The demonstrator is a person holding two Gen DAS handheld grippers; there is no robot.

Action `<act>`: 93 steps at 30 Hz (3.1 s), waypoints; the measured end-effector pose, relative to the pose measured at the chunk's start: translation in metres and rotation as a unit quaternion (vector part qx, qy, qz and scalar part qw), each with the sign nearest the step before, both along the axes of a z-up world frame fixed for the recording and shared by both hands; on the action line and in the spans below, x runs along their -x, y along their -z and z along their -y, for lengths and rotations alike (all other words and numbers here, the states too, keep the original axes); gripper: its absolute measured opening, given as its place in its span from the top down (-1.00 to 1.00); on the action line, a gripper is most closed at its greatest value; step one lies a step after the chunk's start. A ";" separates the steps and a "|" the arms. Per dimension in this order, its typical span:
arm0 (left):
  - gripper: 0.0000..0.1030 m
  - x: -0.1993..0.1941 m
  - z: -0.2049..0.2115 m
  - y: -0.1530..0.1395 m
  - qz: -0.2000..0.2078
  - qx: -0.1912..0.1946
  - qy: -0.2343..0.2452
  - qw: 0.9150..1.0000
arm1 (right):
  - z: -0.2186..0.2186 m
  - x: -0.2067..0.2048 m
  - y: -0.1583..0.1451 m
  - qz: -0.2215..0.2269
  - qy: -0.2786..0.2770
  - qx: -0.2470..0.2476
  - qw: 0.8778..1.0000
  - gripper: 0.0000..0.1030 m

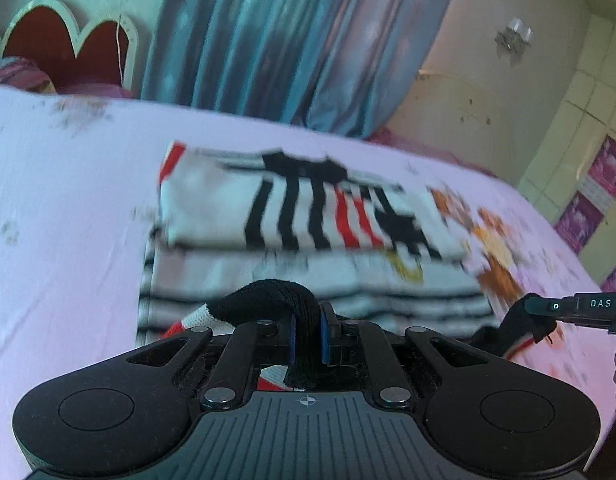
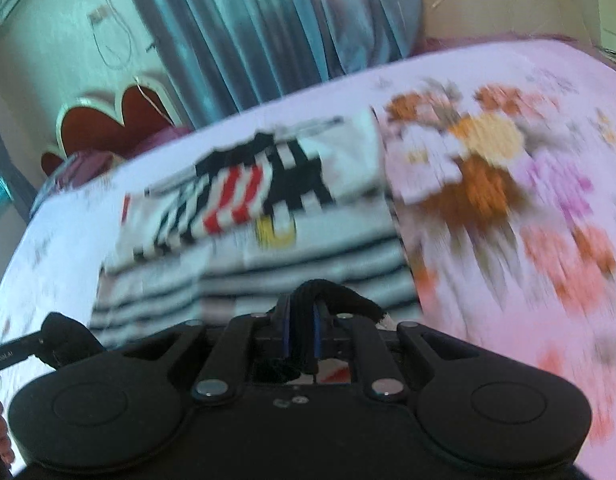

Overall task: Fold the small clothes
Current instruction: 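Grasp the black hem of the sweater with both grippers, then lift the black hem with both grippers and fold it toward the collar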

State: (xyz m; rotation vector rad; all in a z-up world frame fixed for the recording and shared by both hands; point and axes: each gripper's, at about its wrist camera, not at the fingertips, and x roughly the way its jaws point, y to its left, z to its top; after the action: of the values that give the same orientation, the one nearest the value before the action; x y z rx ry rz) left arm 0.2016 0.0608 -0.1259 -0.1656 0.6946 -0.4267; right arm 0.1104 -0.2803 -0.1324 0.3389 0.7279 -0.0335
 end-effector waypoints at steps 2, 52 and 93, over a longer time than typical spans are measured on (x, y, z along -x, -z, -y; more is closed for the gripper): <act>0.80 -0.024 0.006 -0.005 0.010 0.001 -0.010 1.000 | 0.006 -0.030 -0.005 0.012 0.002 0.000 1.000 0.81; 0.48 -0.220 0.051 0.069 -0.051 -0.077 0.022 0.996 | 0.052 -0.238 0.044 -0.027 -0.185 0.001 0.982 -0.22; 0.92 -0.274 0.055 0.074 0.010 -0.130 -0.117 0.985 | 0.085 -0.312 0.062 -0.021 -0.008 -0.021 1.000 0.82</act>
State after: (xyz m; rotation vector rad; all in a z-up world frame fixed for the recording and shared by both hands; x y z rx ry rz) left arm 0.4759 0.0054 -0.1994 0.0037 0.6960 -0.1094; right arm 0.4224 -0.3649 -0.1946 0.3730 0.7730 -0.0094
